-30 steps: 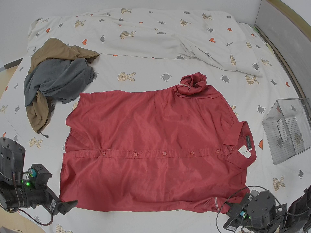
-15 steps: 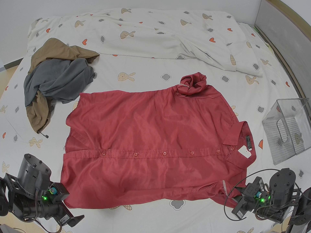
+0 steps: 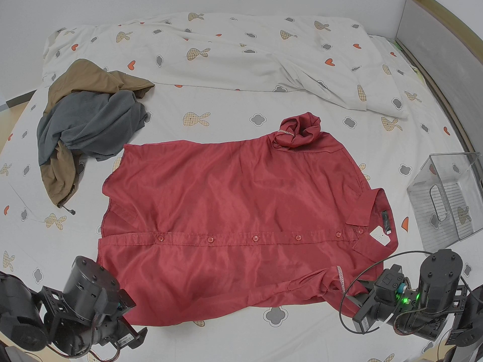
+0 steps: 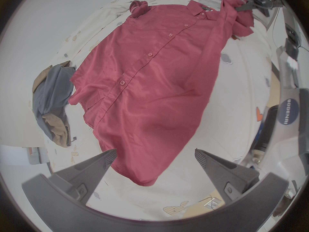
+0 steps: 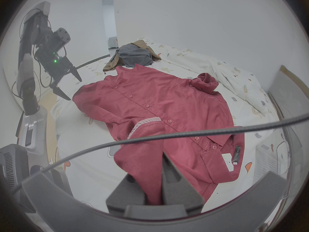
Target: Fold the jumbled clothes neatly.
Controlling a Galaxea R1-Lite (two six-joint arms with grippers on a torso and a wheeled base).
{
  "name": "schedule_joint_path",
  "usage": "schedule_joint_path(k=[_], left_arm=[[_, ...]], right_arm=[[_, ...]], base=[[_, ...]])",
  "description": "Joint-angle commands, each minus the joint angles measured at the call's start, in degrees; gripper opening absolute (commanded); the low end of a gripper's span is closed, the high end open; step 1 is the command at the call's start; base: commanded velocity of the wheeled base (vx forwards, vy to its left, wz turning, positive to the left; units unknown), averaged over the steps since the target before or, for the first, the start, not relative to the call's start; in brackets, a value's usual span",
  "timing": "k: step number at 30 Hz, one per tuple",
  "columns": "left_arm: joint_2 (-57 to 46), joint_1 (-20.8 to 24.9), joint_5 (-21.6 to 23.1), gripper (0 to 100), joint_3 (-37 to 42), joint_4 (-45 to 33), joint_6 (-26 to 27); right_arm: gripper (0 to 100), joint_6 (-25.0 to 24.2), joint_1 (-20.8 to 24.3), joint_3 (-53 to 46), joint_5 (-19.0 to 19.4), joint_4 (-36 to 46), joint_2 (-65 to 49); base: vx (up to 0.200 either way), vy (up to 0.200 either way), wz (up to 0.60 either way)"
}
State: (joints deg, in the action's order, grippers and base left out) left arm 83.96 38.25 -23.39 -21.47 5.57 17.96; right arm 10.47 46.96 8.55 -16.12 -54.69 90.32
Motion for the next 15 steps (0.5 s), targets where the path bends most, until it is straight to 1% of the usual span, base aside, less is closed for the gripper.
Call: schedule_joint_path(k=[1, 2, 5, 6, 11, 15], left_arm=[[8.77, 1.56, -4.91, 100, 5.12, 7.52, -0.03], [10.53, 2.26, -5.7, 100, 6.35, 10.6, -0.03], [11.14, 2.53, -5.87, 100, 6.88, 11.57, -0.03], [14.31, 2.97, -7.46, 100, 8.64, 15.87, -0.2], [17.12, 2.97, -9.92, 100, 9.78, 20.18, -0.73], [18.17, 3.49, -10.27, 100, 11.54, 23.96, -0.82]], right_arm=[[0, -0.63, 0.24, 0.51, 0.38, -0.07, -0.14], [0, -0.72, 0.24, 0.51, 0.38, -0.07, 0.12], [0, -0.72, 0.24, 0.51, 0.38, -0.07, 0.21], [0, -1.33, 0.15, 0.77, 1.35, -0.07, 0.3], [0, -2.56, 0.15, 1.3, 1.88, -0.07, 0.3], [0, -3.97, -0.02, 1.56, 1.88, -0.16, 0.38]], base=[[0.0, 0.0, 0.0], [0.0, 0.0, 0.0], [0.0, 0.0, 0.0], [0.0, 0.0, 0.0], [0.0, 0.0, 0.0], [0.0, 0.0, 0.0]])
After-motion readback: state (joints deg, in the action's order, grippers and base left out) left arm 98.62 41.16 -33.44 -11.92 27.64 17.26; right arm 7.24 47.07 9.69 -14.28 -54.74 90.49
